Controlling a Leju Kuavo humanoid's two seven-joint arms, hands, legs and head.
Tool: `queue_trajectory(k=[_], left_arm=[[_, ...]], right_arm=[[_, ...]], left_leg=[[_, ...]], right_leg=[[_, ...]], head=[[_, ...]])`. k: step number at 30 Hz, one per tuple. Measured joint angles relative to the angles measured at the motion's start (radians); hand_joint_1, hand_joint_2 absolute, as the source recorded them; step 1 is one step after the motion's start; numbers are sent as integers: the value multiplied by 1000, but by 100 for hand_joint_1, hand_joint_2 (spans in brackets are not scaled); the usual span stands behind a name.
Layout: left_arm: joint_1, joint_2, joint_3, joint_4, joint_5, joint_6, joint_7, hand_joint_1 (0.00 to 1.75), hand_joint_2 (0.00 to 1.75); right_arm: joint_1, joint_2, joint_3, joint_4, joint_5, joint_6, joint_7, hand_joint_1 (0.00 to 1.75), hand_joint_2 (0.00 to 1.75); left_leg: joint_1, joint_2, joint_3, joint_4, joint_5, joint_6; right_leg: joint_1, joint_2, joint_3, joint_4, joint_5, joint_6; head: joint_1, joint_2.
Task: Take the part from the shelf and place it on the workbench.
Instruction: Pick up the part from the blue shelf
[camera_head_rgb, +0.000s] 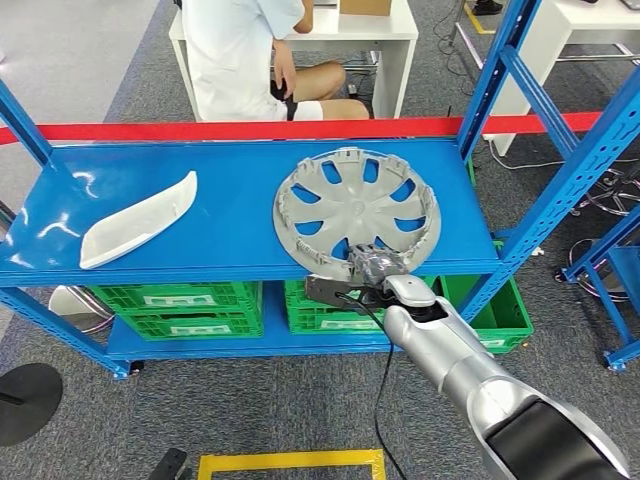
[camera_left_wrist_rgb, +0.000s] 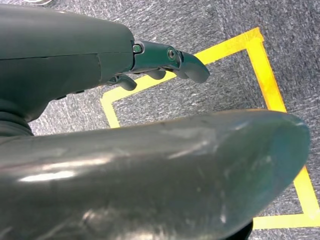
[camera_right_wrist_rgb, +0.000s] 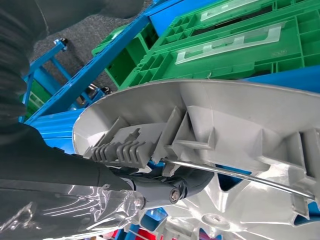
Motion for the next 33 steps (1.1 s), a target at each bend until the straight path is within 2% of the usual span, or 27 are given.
queue_trajectory(k=[10, 21, 28, 33], left_arm=[[0, 1, 1, 0, -8, -1, 0, 0, 0], [-1, 2, 1, 0, -8, -2, 0, 0, 0], [0, 2, 3, 0, -9, -1, -2, 0, 0], [-1, 2, 4, 0, -10, 1, -4, 0, 0]], right_arm=[[0, 4, -9, 1, -3, 37, -1, 0, 175], [1, 10, -25, 1, -6, 19, -9, 0, 175], [25, 19, -40, 1, -8, -147, -76, 0, 175], [42, 26, -52, 0, -12, -198, -101, 0, 175]], left_leg=[[0, 0, 0, 0, 0, 0], [0, 0, 0, 0, 0, 0], [0, 0, 0, 0, 0, 0], [0, 0, 0, 0, 0, 0]], right_leg=[[0, 0, 0, 0, 0, 0], [0, 0, 0, 0, 0, 0], [0, 0, 0, 0, 0, 0], [0, 0, 0, 0, 0, 0]], head=[[0, 0], [0, 0], [0, 0], [0, 0]])
